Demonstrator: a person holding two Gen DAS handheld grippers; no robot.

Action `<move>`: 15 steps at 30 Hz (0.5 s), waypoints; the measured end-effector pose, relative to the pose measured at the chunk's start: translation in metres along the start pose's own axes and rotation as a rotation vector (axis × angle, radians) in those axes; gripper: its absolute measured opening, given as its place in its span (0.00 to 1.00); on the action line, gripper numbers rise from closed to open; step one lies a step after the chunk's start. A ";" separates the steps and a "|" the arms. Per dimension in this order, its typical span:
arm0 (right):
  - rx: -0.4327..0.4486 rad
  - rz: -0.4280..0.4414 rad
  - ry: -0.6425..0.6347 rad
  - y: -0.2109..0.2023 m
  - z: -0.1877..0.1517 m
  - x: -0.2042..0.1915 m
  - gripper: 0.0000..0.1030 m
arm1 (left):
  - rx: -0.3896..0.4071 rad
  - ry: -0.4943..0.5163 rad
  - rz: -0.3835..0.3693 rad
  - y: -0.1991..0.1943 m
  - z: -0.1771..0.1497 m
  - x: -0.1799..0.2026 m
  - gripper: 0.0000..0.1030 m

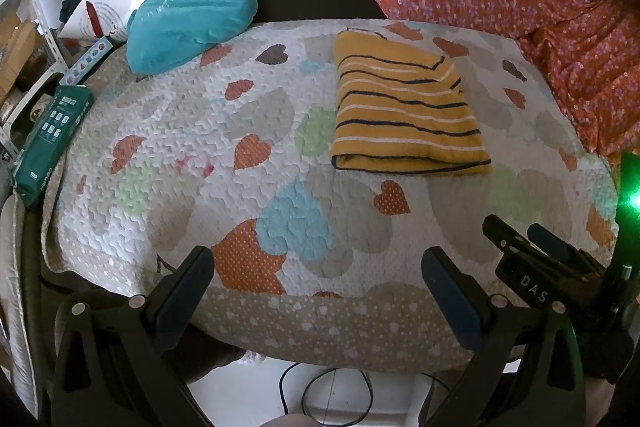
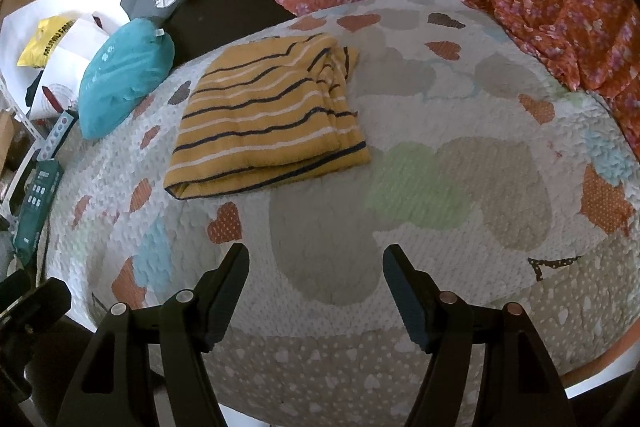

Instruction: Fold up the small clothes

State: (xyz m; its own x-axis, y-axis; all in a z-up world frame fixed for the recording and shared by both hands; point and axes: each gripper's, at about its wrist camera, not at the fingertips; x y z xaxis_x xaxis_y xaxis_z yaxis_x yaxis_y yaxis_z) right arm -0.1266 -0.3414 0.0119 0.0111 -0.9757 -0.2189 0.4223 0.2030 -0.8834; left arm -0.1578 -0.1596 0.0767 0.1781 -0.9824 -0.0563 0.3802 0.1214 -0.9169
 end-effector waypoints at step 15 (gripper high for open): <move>-0.014 -0.012 -0.006 0.005 -0.001 -0.002 0.72 | -0.030 0.000 -0.014 0.008 -0.001 -0.002 1.00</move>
State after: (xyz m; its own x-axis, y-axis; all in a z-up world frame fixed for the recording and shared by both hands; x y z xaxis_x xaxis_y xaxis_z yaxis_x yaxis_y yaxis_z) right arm -0.1254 -0.3388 0.0072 0.0112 -0.9786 -0.2056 0.4094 0.1921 -0.8919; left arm -0.1560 -0.1573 0.0687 0.1724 -0.9841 -0.0433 0.3556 0.1032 -0.9289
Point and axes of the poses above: each gripper's, at about its wrist camera, not at the fingertips, and y roughly the way its jaws point, x to its right, z to its top, and after that the axes turned 11 degrees about -x, right-handed
